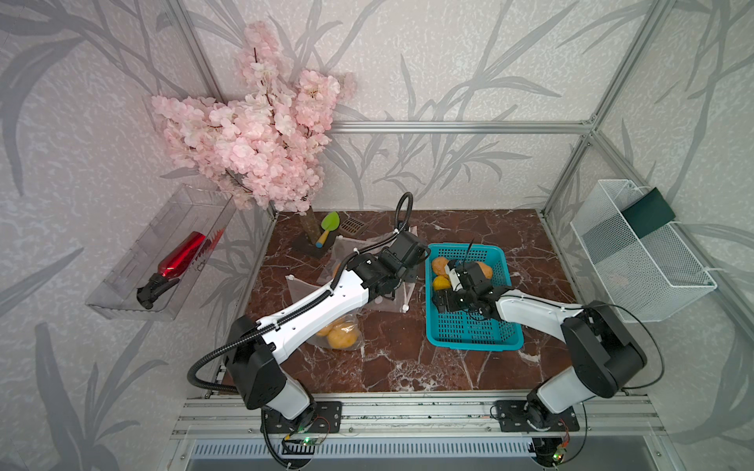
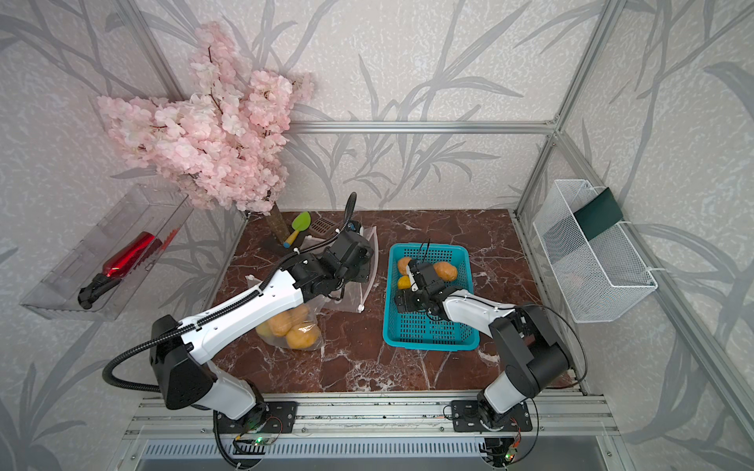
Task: Put the potatoes into a zipper bag and zip it
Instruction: Pick up the potato from the basket.
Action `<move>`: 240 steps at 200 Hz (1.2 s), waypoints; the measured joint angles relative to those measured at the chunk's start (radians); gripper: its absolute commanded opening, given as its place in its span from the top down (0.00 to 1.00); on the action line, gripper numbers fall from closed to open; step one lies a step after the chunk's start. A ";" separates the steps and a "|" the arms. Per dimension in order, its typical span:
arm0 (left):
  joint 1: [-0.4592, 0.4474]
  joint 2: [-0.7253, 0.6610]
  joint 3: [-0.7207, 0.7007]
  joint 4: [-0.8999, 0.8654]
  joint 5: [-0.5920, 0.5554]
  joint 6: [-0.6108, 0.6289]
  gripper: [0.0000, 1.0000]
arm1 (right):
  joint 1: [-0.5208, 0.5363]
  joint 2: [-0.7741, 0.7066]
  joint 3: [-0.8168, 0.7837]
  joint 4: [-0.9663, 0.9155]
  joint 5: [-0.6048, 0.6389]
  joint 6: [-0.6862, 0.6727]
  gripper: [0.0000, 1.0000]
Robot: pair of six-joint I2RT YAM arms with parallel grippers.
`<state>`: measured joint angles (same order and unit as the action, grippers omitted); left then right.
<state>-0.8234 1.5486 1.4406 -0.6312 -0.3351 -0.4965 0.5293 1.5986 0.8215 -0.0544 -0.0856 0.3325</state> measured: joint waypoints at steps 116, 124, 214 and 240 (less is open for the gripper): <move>0.000 -0.034 -0.032 0.033 0.050 0.010 1.00 | -0.001 0.154 0.134 -0.032 0.059 -0.005 0.57; 0.000 -0.036 -0.034 0.035 0.050 0.010 1.00 | -0.001 0.137 0.124 -0.032 0.059 -0.005 0.60; 0.000 -0.036 -0.043 0.078 0.124 0.027 1.00 | 0.004 -0.402 -0.064 -0.017 -0.056 0.020 0.77; 0.000 -0.036 -0.043 0.096 0.162 0.032 1.00 | 0.010 -0.512 -0.108 -0.003 -0.114 0.034 0.78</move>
<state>-0.8234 1.5124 1.3972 -0.5350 -0.1730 -0.4648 0.5396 1.0866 0.7139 -0.0578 -0.1997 0.3668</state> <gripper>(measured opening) 0.048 0.530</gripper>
